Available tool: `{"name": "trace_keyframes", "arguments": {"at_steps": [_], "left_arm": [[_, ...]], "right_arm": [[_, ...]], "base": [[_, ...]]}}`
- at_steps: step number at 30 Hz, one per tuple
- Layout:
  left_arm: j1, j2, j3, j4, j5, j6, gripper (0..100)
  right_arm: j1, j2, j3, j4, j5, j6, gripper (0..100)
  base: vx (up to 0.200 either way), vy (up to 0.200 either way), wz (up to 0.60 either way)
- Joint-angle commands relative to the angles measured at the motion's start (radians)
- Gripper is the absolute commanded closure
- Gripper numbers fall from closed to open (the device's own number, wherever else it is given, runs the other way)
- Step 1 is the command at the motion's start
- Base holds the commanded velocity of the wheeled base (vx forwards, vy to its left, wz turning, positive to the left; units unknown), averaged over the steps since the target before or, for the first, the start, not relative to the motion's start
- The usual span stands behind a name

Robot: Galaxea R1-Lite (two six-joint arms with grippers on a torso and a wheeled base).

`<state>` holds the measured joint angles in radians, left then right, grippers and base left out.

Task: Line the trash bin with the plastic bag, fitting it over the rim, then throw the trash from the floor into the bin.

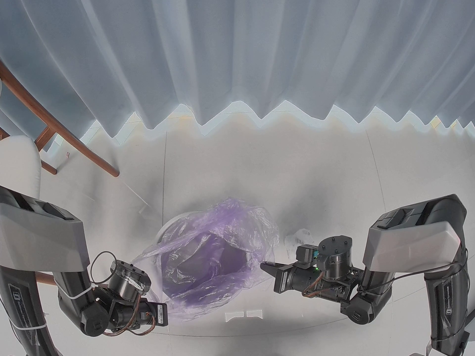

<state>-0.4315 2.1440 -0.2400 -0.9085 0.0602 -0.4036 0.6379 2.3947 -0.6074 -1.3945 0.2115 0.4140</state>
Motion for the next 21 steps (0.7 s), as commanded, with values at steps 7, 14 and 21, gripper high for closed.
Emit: {"name": "trace_keyframes", "arguments": {"at_steps": [7, 14, 21], "left_arm": [[0.0, 0.0, 0.048, -0.05, 0.006, -0.001, 0], [-0.013, -0.167, 0.108, -0.161, 0.004, -0.018, 0], [-0.033, -0.371, 0.142, -0.155, 0.015, -0.003, 0]], "right_arm": [[0.003, 0.012, 0.032, -0.063, 0.0, 0.014, 100], [0.011, -0.017, 0.097, -0.113, 0.002, 0.031, 100], [0.011, -0.014, 0.086, -0.115, 0.002, 0.04, 100]], "base": [[0.0, 0.0, 0.0], [0.0, 0.0, 0.0], [0.0, 0.0, 0.0]]}}
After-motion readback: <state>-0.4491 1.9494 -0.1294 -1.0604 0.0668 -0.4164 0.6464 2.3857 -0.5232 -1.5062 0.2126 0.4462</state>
